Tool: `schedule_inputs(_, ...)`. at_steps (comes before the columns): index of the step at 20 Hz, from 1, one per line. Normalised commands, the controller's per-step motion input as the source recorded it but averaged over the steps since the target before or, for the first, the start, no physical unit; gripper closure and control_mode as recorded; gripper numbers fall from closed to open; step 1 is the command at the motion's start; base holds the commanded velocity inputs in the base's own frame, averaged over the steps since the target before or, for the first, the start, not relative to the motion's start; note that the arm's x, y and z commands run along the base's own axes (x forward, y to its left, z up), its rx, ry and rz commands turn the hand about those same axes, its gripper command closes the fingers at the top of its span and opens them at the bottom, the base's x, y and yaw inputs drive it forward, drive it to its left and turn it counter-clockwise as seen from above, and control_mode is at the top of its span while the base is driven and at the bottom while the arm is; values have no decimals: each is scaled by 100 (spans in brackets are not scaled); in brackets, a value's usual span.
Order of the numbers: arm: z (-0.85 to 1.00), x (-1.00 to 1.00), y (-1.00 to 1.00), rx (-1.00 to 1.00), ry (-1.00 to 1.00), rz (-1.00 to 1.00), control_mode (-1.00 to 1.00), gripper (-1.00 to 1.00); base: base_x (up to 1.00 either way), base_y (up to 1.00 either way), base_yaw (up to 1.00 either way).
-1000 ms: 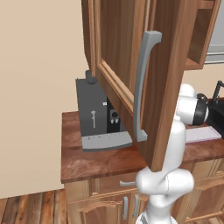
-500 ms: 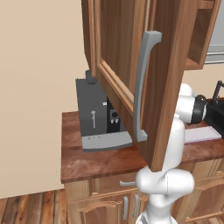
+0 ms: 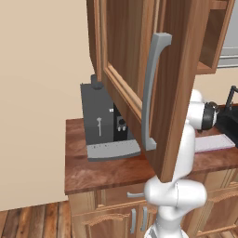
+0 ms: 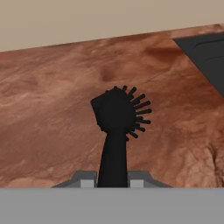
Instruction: Open the cabinet. Pick the dish brush and place it next to the sink. Then close the cabinet.
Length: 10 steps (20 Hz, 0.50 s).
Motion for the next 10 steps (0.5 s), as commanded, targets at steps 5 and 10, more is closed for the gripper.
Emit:
schedule_inputs(5, -16, 23, -6, 0, 0, 0, -100, 100, 0, 0, 0)
schedule_inputs(10, -4, 30, -2, 0, 0, 0, -100, 100, 0, 0, 0)
